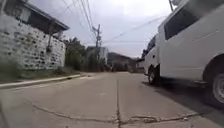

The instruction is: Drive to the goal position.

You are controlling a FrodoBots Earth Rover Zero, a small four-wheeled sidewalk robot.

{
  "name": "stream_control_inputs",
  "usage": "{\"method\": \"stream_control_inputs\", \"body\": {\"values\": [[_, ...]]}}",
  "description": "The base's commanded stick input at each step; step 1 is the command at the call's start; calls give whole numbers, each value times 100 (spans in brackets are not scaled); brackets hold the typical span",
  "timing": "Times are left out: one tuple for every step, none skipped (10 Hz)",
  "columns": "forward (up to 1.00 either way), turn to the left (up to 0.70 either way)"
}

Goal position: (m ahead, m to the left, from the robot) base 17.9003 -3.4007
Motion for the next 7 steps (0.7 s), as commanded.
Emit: {"method": "stream_control_inputs", "body": {"values": [[70,0],[70,0],[70,0],[78,0],[85,0],[85,0],[85,-18]]}}
